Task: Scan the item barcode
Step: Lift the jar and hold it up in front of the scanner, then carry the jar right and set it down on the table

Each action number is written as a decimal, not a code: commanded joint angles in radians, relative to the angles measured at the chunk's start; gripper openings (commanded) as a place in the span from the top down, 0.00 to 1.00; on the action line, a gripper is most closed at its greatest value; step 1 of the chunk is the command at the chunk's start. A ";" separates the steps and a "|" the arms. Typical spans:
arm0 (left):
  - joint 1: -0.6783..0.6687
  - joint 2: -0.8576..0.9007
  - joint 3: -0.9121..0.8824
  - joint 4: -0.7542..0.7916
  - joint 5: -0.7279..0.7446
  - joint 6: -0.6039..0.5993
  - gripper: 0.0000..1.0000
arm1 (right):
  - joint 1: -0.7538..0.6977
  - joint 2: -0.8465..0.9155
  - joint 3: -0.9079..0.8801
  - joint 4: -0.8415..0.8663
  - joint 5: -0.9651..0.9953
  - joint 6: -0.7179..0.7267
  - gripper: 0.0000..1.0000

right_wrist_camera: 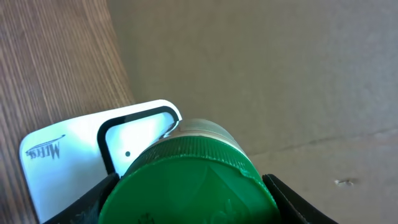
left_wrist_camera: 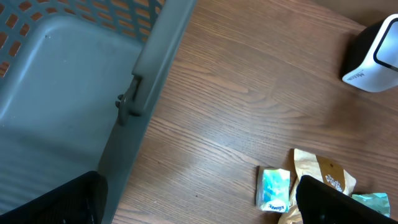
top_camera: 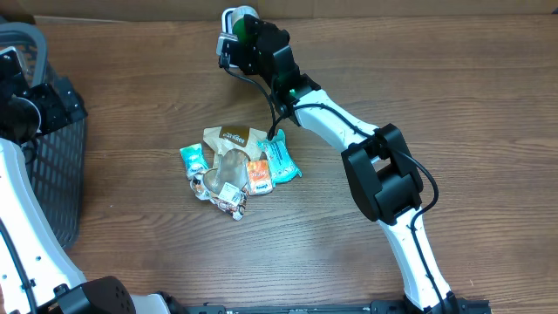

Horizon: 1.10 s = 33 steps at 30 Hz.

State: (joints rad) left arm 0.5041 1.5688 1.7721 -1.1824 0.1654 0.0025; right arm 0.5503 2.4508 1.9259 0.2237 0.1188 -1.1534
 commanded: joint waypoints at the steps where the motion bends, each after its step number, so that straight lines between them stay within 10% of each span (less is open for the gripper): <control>1: 0.000 -0.005 0.020 0.001 0.011 -0.009 0.00 | -0.003 0.000 0.019 0.023 -0.008 -0.004 0.80; 11: 0.000 -0.005 0.020 0.001 0.011 -0.009 0.00 | 0.000 -0.006 0.019 0.070 0.000 0.002 0.81; 19: 0.000 -0.005 0.020 0.001 0.011 -0.009 0.01 | -0.002 -0.140 0.019 0.070 0.034 0.306 0.81; 26: 0.000 -0.005 0.020 0.001 0.011 -0.009 0.01 | -0.003 -0.336 0.019 -0.237 0.037 0.505 0.81; 33: 0.000 -0.005 0.020 0.001 0.011 -0.009 0.00 | -0.078 -0.630 0.019 -0.791 -0.117 1.009 0.78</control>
State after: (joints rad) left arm 0.5041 1.5688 1.7721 -1.1820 0.1654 0.0025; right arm 0.5312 1.9617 1.9266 -0.4450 0.1169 -0.4282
